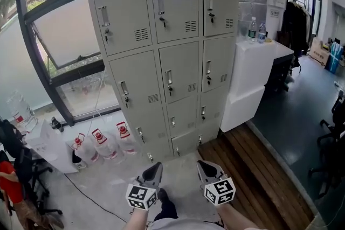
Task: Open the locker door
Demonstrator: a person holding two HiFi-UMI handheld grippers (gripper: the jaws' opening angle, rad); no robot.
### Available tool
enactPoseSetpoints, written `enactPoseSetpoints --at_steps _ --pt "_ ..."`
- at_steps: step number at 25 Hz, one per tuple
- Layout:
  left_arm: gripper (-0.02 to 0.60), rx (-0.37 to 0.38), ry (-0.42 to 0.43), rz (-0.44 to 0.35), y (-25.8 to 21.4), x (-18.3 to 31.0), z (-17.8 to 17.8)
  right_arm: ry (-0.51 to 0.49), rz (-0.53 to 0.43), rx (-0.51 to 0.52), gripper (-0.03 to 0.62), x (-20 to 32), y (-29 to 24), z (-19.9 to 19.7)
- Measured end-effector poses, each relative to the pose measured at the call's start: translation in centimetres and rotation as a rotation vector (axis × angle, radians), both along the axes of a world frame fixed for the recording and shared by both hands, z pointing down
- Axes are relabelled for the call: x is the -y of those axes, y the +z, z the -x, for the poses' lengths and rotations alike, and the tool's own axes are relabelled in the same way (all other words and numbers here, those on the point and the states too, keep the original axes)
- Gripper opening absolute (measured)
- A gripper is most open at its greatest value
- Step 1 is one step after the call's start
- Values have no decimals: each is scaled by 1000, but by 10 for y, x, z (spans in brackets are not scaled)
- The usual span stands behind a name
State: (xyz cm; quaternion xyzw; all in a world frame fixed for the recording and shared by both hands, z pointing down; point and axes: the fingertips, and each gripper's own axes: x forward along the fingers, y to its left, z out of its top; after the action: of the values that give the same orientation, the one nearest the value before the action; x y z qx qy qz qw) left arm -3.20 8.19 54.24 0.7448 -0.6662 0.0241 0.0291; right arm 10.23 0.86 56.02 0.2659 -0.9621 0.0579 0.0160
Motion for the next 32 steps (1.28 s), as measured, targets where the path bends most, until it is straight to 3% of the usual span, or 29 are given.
enactPoseSetpoints --at_steps 7,11,15,26,32 --pt "8 58 108 -7 -5 124 99 46 -12 14 12 118 -8 113" --pt "8 50 126 -23 -23 191 167 72 -26 8 12 178 -17 179" --pt "9 52 126 -25 -30 239 211 88 -32 10 12 225 -25 216" --pt "8 -13 35 -16 -27 313 234 25 -16 -10 12 310 -31 246" --pt "8 -17 16 2 -21 326 244 -18 -46 0 14 324 -34 262"
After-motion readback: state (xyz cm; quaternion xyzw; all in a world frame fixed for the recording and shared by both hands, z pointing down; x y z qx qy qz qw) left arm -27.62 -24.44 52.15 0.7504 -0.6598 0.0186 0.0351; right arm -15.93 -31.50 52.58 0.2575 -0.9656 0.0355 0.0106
